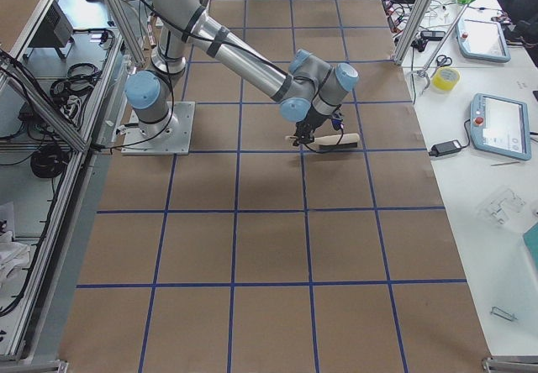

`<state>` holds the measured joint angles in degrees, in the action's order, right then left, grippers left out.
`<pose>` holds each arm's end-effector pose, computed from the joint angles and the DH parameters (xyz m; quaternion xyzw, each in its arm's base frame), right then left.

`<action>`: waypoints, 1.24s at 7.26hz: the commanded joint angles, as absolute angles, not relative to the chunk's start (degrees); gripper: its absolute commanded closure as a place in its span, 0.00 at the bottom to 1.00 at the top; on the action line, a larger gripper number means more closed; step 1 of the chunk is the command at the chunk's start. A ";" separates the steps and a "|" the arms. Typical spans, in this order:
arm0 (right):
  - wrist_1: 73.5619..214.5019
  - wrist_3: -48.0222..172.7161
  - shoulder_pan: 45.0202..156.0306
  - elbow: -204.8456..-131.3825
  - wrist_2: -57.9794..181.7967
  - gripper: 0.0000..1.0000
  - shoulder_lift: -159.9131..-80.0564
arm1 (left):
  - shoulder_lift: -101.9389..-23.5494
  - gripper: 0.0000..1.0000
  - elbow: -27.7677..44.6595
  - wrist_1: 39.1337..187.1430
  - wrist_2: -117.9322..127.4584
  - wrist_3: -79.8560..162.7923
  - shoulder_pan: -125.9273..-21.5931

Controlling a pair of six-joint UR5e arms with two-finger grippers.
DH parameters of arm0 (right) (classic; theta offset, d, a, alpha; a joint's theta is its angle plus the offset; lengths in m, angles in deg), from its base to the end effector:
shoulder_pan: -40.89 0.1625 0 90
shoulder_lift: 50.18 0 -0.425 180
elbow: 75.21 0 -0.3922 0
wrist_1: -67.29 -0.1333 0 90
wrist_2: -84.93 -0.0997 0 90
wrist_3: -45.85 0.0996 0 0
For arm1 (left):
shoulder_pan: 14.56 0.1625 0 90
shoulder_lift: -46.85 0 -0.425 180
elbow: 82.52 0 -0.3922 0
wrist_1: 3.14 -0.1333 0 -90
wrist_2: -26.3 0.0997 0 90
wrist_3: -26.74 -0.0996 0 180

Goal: Sweep and dump trash into bin
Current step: 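Lift the dustpan toward the bin with the left gripper while the right withdraws the brush, then tip the dustpan over the bin with the left gripper while the right lowers the brush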

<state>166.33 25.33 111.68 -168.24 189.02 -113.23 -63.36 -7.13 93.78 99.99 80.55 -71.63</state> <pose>-0.0915 -0.5939 0.2195 0.0334 -0.9756 -0.2106 0.0521 0.1983 -0.6028 0.4081 0.6870 -0.7047 -0.1317 0.1191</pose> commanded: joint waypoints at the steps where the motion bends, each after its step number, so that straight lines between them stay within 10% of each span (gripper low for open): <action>1: 165.19 25.54 111.65 -168.20 189.17 0.94 -112.94 | -63.54 1.00 -7.64 94.94 102.58 70.54 -66.53; 5: 165.37 25.46 111.65 -168.11 189.17 0.48 -112.84 | -67.30 1.00 -12.63 96.96 110.21 56.84 -58.88; 7: 167.20 25.28 111.65 -168.02 188.91 0.09 -113.19 | -70.64 1.00 -17.81 99.49 112.25 51.19 -55.10; 9: 170.11 25.45 111.65 -167.50 188.12 0.01 -115.11 | -74.86 1.00 -23.52 101.18 112.60 45.49 -52.90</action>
